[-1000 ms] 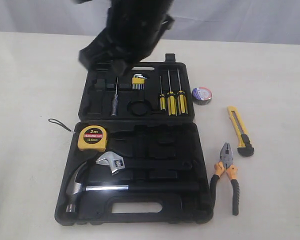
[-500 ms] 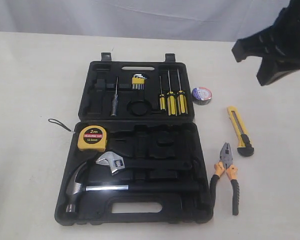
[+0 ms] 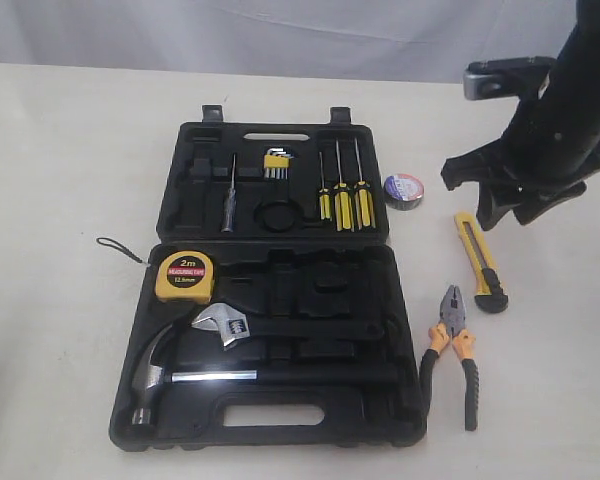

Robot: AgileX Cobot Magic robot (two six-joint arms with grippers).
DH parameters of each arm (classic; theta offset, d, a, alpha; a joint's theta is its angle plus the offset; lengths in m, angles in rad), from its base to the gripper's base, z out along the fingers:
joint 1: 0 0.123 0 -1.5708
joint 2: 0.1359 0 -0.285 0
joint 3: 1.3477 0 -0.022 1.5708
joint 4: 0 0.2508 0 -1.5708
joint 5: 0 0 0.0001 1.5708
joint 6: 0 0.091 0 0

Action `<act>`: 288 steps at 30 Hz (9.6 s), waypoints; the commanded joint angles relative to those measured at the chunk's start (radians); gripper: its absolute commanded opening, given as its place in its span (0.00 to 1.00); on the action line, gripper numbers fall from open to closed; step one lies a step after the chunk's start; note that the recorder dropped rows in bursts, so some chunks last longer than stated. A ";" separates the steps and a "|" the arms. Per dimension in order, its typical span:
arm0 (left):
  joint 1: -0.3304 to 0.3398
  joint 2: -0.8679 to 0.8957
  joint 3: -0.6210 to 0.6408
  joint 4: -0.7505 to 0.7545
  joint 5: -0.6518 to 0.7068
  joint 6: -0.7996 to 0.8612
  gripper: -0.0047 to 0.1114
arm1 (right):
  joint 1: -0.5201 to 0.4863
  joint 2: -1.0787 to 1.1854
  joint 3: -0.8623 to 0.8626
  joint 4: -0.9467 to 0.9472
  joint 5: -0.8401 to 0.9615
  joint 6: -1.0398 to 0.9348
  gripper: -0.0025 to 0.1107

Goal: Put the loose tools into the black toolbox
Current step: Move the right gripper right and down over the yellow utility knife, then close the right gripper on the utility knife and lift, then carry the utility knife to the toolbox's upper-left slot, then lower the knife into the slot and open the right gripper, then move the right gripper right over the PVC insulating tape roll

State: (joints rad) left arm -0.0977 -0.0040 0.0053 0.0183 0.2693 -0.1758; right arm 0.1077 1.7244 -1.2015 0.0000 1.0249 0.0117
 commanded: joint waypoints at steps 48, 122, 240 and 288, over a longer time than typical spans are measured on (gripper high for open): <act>-0.006 0.004 -0.005 -0.003 0.001 -0.001 0.04 | -0.058 0.280 0.003 0.027 -0.143 0.018 0.02; -0.006 0.004 -0.005 -0.003 0.001 -0.001 0.04 | 0.614 0.644 -0.739 -0.295 -0.312 0.801 0.03; -0.006 0.004 -0.005 0.004 0.001 -0.001 0.04 | 0.016 0.470 -0.612 0.129 0.091 -0.061 0.57; -0.006 0.004 -0.005 0.004 0.001 -0.001 0.04 | 0.014 0.550 -0.612 0.048 0.043 -0.053 0.66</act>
State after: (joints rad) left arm -0.0977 -0.0040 0.0053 0.0183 0.2693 -0.1758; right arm 0.1259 2.2852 -1.8162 0.0562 1.0515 -0.0438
